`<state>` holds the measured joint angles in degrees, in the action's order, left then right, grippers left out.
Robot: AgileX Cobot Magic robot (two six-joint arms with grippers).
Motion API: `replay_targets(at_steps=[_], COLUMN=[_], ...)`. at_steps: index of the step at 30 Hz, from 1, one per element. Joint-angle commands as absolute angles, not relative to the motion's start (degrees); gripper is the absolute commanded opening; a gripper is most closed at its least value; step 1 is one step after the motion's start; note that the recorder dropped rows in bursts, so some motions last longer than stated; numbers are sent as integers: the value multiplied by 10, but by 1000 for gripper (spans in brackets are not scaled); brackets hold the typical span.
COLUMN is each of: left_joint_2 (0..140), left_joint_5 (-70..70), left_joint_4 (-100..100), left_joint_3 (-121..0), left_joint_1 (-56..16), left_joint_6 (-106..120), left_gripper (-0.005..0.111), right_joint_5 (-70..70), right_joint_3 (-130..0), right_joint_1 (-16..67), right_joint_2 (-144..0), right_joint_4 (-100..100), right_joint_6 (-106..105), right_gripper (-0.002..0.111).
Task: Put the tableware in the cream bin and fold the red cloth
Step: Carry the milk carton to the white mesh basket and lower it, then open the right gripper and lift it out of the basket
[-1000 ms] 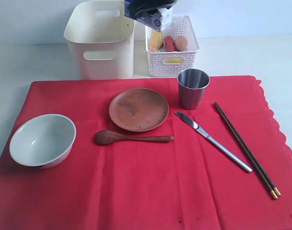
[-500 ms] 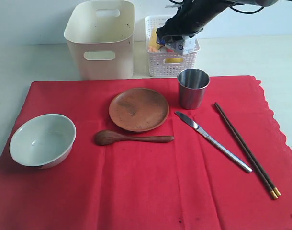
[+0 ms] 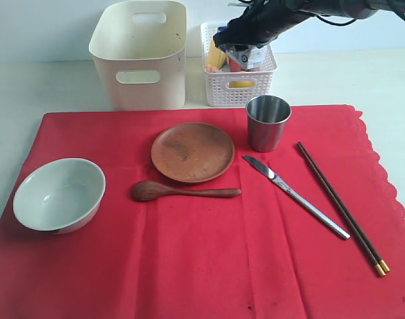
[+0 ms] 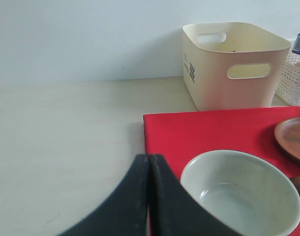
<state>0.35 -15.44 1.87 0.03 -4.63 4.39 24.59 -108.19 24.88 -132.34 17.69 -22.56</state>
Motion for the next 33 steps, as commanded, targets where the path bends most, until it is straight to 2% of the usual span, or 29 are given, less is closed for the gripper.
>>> replay_targets(at_steps=[1, 9, 22, 33], left_joint_2=[0, 0, 0, 0], left_joint_5=[-153, -153, -153, -153], left_joint_4=[24, 24, 24, 24], left_joint_3=[0, 0, 0, 0], left_joint_1=[-46, -46, -46, -46], left_joint_6=[42, 42, 42, 42], left_gripper=[1, 1, 1, 1], right_joint_5=[189, 170, 166, 167], right_joint_3=[-1084, -1084, -1084, -1084], right_joint_1=[247, 247, 247, 247], right_joint_2=[-1333, -1349, -1349, -1349], right_joint_4=[209, 209, 209, 208], right_joint_6=[-223, -168, -164, -164], right_gripper=[0, 2, 41, 58])
